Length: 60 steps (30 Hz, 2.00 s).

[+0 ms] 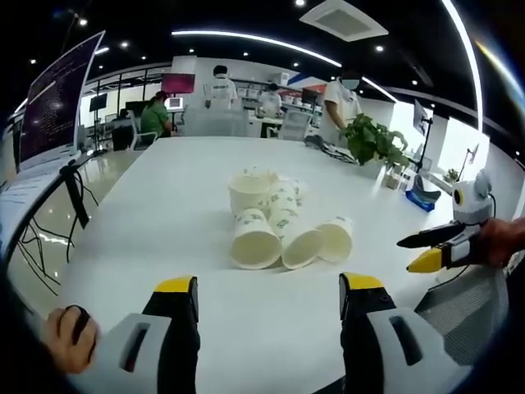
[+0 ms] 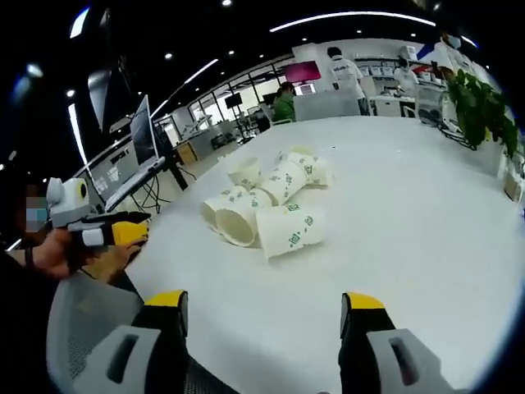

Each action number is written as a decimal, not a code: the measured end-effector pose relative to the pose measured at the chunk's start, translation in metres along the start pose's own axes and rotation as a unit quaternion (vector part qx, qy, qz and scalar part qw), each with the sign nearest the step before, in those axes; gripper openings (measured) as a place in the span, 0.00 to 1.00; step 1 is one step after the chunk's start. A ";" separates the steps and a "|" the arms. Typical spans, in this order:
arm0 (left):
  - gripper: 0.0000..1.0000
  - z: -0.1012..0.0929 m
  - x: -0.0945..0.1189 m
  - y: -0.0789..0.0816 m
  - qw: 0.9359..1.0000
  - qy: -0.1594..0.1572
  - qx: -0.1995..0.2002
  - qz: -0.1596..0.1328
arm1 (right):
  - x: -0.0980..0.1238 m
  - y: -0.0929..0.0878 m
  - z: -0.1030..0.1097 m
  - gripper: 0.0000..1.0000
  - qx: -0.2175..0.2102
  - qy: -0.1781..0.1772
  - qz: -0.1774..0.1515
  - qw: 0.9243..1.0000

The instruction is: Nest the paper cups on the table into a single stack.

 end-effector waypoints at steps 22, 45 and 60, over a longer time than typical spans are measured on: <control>0.67 -0.006 0.002 0.001 1.000 0.000 0.000 0.002 | -0.037 0.019 -0.032 0.76 0.226 0.057 0.085 0.969; 0.65 -0.006 0.001 -0.002 1.000 -0.004 0.001 0.007 | -0.068 0.062 -0.043 0.74 0.342 0.097 0.104 0.929; 0.65 -0.008 0.002 -0.001 1.000 -0.007 0.003 0.007 | -0.080 0.066 -0.048 0.68 0.472 0.152 0.162 0.853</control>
Point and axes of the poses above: the point that each gripper's makers call its tool centre point, and the gripper's own axes: x roughly backward along the fingers, z roughly to its left, y roughly out of its top, the point moved 1 cm from there along x, roughly backward along the fingers, and after that the axes turned 12 degrees about x, right-handed, at the moved point
